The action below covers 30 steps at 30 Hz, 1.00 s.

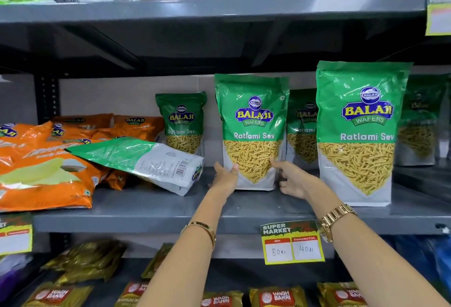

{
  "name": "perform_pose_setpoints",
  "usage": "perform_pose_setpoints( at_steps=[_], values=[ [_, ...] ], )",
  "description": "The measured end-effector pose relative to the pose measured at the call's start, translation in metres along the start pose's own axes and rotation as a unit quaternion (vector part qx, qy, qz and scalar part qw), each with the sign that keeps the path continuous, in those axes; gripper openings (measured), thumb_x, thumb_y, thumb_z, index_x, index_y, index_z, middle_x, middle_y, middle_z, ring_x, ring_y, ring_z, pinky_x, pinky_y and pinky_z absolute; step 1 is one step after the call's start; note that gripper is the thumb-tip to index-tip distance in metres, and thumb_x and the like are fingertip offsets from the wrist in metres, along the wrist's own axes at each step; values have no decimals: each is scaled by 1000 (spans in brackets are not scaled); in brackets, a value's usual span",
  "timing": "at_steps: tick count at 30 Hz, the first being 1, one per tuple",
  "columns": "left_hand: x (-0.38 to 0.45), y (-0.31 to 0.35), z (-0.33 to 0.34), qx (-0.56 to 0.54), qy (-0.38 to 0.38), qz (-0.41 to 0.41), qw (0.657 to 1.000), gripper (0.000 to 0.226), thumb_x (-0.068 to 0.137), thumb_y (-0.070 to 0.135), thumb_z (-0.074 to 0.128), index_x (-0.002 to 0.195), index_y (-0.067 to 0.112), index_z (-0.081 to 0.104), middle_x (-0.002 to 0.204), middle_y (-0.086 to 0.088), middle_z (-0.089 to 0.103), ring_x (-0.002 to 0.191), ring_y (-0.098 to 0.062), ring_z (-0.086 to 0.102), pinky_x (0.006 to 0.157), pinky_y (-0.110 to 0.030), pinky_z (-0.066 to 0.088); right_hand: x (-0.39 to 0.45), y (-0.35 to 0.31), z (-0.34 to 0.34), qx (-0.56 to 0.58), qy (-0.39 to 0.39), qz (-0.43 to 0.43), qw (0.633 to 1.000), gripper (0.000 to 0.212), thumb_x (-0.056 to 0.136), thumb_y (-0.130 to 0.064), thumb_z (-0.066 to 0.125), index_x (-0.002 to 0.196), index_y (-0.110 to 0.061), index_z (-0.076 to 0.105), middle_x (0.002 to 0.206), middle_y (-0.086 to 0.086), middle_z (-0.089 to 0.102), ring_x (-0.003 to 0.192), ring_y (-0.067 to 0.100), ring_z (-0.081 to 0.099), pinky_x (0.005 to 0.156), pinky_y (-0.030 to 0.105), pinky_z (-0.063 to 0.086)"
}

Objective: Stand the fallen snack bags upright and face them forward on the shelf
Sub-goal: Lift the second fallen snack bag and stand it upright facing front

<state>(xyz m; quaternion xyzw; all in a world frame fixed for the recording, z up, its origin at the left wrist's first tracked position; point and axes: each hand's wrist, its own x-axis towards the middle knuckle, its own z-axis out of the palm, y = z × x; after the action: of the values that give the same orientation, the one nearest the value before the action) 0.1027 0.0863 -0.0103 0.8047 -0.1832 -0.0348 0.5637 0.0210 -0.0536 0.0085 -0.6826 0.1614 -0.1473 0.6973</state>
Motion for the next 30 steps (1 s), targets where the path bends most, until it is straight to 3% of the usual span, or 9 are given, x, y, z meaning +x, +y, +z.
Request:
perform_pose_setpoints(
  at_steps=[5, 10, 14, 19, 24, 26, 28, 30],
  values=[
    [-3, -2, -4, 15, -19, 3, 1000, 65, 92, 51, 31, 141, 10, 23, 153, -14, 26, 142, -36, 18, 115, -50, 19, -7, 3, 0, -13, 0, -25, 1000, 59, 93, -40, 47, 140, -10, 26, 152, 16, 25, 139, 30, 26, 114, 38, 22],
    [-12, -9, -10, 15, -24, 14, 999, 63, 89, 55, 34, 132, 9, 33, 145, -18, 39, 138, -39, 25, 112, -50, 25, -22, 9, -6, -10, -10, -41, 999, 62, 93, -38, 49, 143, -16, 20, 155, 14, 17, 143, 30, 18, 116, 40, 20],
    [-22, -14, -15, 16, -19, 34, 999, 63, 89, 55, 34, 133, 10, 31, 148, -14, 34, 140, -36, 21, 113, -50, 22, -37, 12, -6, -29, -4, -53, 998, 57, 94, -37, 47, 140, -14, 23, 153, 16, 22, 142, 29, 20, 114, 40, 22],
    [-36, -16, -19, 13, -11, 40, 999, 51, 90, 54, 34, 118, 11, 36, 142, -18, 39, 138, -38, 24, 112, -51, 24, -53, 13, -5, -24, -11, -54, 998, 58, 95, -33, 46, 143, -14, 20, 155, 13, 18, 144, 27, 14, 116, 39, 19],
    [-41, -15, -19, -12, -15, 30, 999, 61, 89, 54, 35, 132, 10, 30, 147, -17, 34, 140, -37, 20, 114, -51, 21, -65, 10, -1, -56, 18, -49, 997, 54, 95, -38, 45, 140, -12, 30, 148, 15, 34, 136, 29, 32, 110, 38, 30],
    [-40, -14, -19, -44, -18, 26, 999, 72, 87, 57, 38, 139, 9, 26, 149, -15, 32, 142, -34, 17, 116, -50, 15, -67, 9, 2, -173, 120, -108, 972, 53, 93, -41, 46, 135, -9, 40, 141, 15, 45, 122, 29, 45, 98, 39, 39],
    [-39, -10, -20, -90, -26, 29, 995, 86, 81, 63, 45, 140, 3, 26, 148, -17, 35, 143, -31, 17, 117, -50, 9, -69, 1, 5, -257, 255, -236, 902, 46, 92, -36, 49, 125, -4, 47, 126, 18, 57, 97, 26, 53, 80, 35, 41],
    [-40, -7, -20, -112, -35, 29, 993, 102, 71, 67, 54, 144, 6, 19, 153, -14, 27, 144, -31, 14, 117, -51, 10, -71, -18, 10, -291, 334, -350, 825, 38, 91, -28, 52, 119, -2, 50, 117, 19, 60, 95, 27, 54, 79, 34, 40]
  ],
)
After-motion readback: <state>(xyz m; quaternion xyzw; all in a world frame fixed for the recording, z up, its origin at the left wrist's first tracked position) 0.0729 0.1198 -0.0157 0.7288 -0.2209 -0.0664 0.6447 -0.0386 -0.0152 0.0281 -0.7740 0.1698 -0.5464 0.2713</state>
